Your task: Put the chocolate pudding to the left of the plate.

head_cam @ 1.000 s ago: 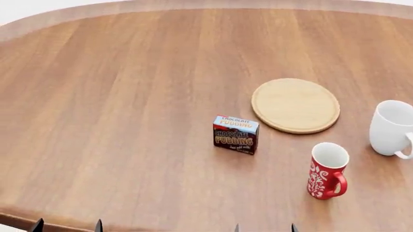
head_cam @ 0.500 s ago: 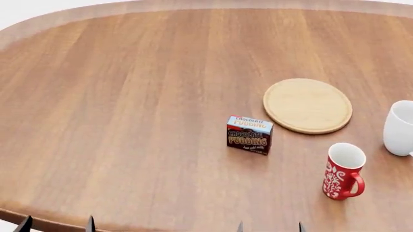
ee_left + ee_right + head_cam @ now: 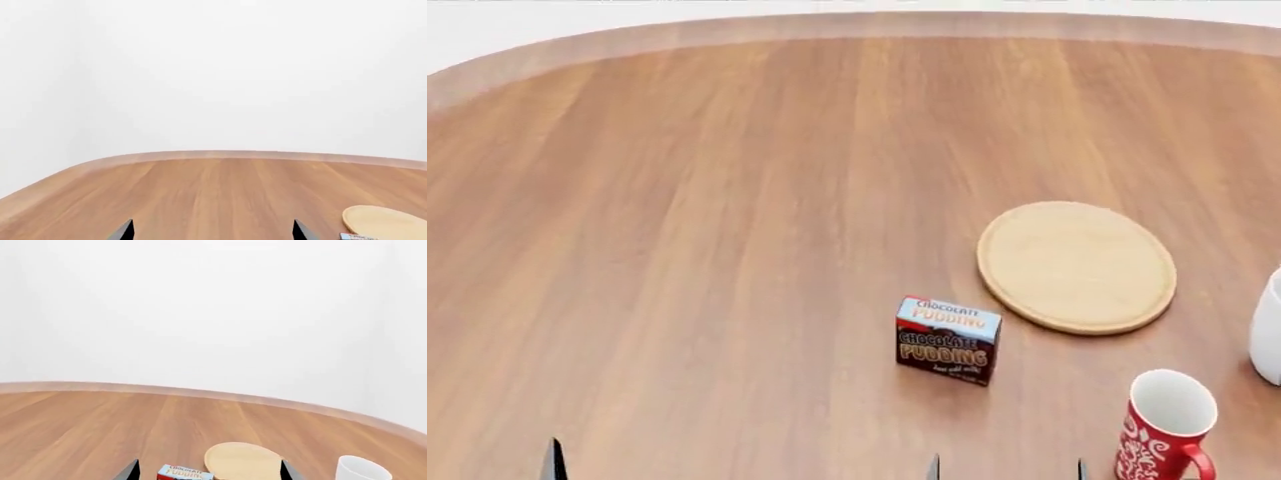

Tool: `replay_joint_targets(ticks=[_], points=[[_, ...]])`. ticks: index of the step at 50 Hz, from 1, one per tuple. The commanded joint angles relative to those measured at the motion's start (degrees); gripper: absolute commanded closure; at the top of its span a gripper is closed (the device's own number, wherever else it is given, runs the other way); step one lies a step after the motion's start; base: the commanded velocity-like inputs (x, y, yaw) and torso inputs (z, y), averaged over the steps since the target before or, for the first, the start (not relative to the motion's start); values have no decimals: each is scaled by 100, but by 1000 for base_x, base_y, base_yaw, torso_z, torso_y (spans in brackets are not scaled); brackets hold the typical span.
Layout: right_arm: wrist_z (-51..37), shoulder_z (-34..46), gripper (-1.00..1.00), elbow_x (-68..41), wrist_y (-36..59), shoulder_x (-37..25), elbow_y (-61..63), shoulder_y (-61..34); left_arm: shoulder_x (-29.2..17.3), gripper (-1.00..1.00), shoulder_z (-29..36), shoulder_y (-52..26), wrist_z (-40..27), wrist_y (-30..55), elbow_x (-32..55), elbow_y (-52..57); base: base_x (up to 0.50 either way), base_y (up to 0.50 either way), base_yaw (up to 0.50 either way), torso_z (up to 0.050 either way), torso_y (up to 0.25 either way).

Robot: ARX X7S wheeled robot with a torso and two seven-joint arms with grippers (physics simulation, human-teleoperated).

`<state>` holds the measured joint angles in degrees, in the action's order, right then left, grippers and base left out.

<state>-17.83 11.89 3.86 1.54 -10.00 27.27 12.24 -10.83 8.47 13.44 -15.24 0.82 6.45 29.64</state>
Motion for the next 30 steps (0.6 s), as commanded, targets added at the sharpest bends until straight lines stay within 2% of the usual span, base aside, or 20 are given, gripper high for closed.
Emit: replay_joint_targets(ticks=[1,19,30], points=[[-40,50,-100,-17,87,-58,111,11,-56,-100,39,62,-67,-20,-6,147,445,0,0,0,0],[-169,133,-100,21,-111,-118,83,61,-98,-100,46,41,-170,-44,45,93,445,0,0,0,0],[-176,173,-100,-20,-25,-165,121,39,-137,-100,61,27,-209,-59,79,89,331,0,0,0,0]])
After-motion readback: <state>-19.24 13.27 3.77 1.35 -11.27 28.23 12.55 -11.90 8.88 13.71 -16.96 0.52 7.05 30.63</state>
